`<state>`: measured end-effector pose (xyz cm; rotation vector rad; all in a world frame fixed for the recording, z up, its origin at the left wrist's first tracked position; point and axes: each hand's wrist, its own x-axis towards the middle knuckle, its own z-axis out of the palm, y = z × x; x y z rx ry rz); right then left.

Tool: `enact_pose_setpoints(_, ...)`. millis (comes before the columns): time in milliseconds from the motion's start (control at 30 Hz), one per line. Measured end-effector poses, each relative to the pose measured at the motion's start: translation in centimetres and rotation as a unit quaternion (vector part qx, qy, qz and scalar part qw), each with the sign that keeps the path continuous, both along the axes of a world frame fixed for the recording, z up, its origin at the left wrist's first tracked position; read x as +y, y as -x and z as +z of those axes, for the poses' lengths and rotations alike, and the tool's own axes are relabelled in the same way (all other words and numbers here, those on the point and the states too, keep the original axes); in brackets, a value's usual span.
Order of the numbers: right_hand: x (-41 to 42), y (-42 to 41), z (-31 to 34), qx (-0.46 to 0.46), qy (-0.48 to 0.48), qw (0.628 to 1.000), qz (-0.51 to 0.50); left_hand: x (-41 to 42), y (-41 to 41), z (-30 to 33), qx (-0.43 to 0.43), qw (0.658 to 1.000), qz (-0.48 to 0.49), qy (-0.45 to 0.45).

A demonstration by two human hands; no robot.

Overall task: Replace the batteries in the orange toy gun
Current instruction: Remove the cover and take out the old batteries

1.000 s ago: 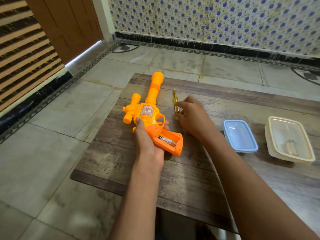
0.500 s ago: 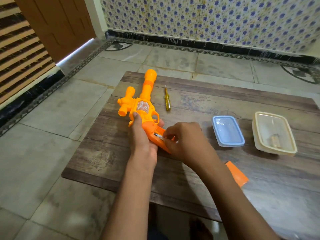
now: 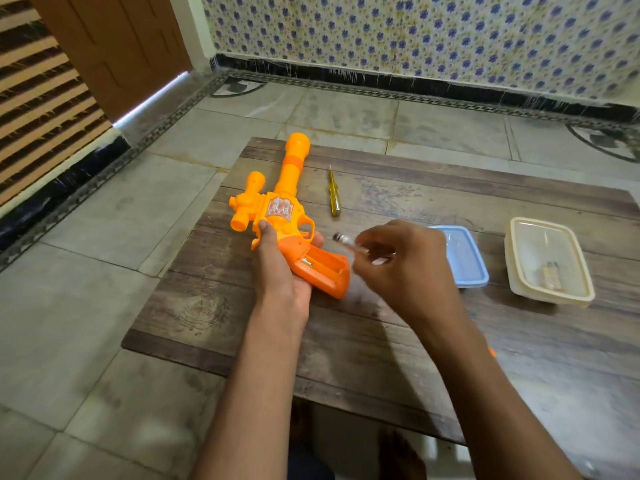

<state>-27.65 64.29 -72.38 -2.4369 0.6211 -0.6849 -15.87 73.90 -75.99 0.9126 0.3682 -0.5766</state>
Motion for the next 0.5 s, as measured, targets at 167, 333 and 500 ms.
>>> enact_pose_setpoints(167,-1.4,0.7,-0.9,0.157,0.033,0.986,-0.041,0.1,0.0,0.2,0.001,1.0,0.002,0.003)
enact_pose_setpoints(333,-0.9,0.2,-1.1,0.238,0.042,0.969,-0.054,0.1,0.1,0.3,-0.023,1.0,-0.003,-0.001)
enact_pose_setpoints(500,-0.5,0.1,-1.0,0.244,0.039,0.966,-0.072,0.1,0.2,-0.1,-0.076,0.997,0.006,-0.008)
